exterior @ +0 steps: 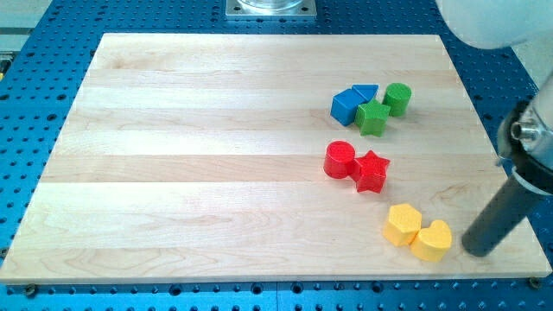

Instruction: Move the yellow blocks below the red blocks

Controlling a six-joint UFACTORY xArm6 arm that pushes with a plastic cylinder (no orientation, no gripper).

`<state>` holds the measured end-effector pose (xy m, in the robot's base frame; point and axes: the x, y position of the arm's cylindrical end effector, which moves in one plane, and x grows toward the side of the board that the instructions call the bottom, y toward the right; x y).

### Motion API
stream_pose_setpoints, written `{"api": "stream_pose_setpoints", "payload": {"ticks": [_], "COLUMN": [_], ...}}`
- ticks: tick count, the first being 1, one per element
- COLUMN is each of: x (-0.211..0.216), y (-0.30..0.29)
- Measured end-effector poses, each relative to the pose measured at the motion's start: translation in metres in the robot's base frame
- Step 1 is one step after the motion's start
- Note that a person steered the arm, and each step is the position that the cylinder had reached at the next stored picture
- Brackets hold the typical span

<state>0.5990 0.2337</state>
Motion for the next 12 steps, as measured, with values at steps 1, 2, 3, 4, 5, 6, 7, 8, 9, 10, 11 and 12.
{"api": "stream_pose_setpoints", "payload": {"ticks": [1,2,3,4,5,6,7,8,9,10,11,12], "x": [0.020,0.018,-0.004,-0.026,-0.038,-0.044,-0.040,-0.008,0.019,0.019,0.017,-0.008], "y": [-0.001,-0.028,-0.046,-0.060,-0.067,-0.075,-0.057,-0.030,-0.027,-0.062,-0.089,-0.089]}}
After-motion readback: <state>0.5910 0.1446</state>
